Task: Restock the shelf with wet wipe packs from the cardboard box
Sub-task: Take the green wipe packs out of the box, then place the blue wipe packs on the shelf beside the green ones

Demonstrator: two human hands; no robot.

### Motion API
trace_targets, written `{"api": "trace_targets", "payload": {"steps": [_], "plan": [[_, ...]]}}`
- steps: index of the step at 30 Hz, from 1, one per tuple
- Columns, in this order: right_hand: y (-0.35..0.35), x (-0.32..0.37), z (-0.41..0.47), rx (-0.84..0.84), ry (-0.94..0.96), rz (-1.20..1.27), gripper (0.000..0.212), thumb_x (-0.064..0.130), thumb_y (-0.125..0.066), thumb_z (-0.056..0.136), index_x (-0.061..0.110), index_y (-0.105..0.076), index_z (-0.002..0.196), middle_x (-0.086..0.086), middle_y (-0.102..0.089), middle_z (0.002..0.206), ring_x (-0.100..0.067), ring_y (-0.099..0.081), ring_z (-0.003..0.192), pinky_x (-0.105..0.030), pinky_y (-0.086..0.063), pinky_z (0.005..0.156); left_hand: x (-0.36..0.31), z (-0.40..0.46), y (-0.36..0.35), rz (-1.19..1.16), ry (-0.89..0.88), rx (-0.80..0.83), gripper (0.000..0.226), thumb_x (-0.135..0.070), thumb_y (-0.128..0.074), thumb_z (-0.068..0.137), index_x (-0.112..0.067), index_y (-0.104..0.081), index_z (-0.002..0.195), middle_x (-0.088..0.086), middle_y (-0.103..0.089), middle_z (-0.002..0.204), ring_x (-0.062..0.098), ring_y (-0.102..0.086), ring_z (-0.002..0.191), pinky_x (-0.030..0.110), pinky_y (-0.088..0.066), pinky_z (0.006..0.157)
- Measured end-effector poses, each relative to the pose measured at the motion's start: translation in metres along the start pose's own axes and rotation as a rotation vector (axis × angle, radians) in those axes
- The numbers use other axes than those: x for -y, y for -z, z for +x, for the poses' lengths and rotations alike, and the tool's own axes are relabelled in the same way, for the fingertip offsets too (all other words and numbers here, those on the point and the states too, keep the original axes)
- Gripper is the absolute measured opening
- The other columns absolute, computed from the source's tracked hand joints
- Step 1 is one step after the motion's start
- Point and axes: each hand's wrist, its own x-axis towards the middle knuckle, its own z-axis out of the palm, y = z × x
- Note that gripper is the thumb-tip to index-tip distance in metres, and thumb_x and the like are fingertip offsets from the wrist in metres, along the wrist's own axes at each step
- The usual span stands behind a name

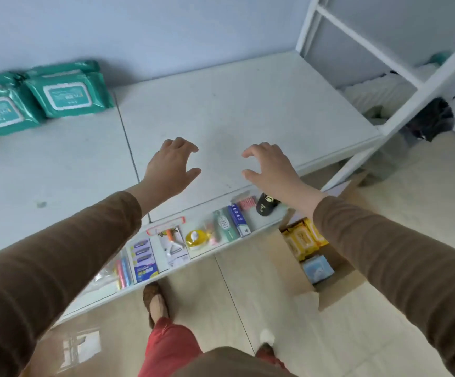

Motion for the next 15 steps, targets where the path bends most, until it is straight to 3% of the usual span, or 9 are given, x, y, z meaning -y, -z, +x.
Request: {"api": "trace_targets", "payload": {"steps": [7, 11, 15], "plan": [[0.046, -0.150, -0.101, 0.056, -0.168, 0.041, 0.031, 0.029, -0.059, 0.094, 0.019, -0.058, 0.123, -0.001, -0.055, 0.127, -0.022, -0.046, 0.122, -0.039, -0.043, 0.097, -0.169, -0.009, -0.078, -0.098, -0.130, 0.076, 0.046, -0.033, -0.065, 0.089, -0.021, -0.054, 0.132, -0.001, -0.054, 0.129, 0.022, -0.045, 0.118, 0.039, -0.047, 0.092], [0.043, -0.229, -0.120, 0.095, -0.293, 0.118, 0.031, 0.028, -0.059, 0.096, 0.020, -0.057, 0.125, 0.001, -0.057, 0.128, -0.018, -0.051, 0.120, -0.030, -0.042, 0.089, -0.229, 0.010, -0.130, -0.147, -0.152, 0.147, 0.043, -0.031, -0.063, 0.089, -0.022, -0.055, 0.130, -0.003, -0.054, 0.128, 0.021, -0.044, 0.119, 0.042, -0.047, 0.092], [0.020, -0.299, -0.136, 0.198, -0.442, 0.191, 0.031, 0.026, -0.063, 0.094, 0.018, -0.058, 0.123, 0.000, -0.059, 0.126, -0.018, -0.056, 0.116, -0.031, -0.046, 0.089, -0.268, 0.035, -0.199, -0.145, -0.185, 0.244, 0.042, -0.033, -0.064, 0.088, -0.022, -0.057, 0.128, 0.000, -0.057, 0.126, 0.024, -0.048, 0.117, 0.045, -0.048, 0.091]]}}
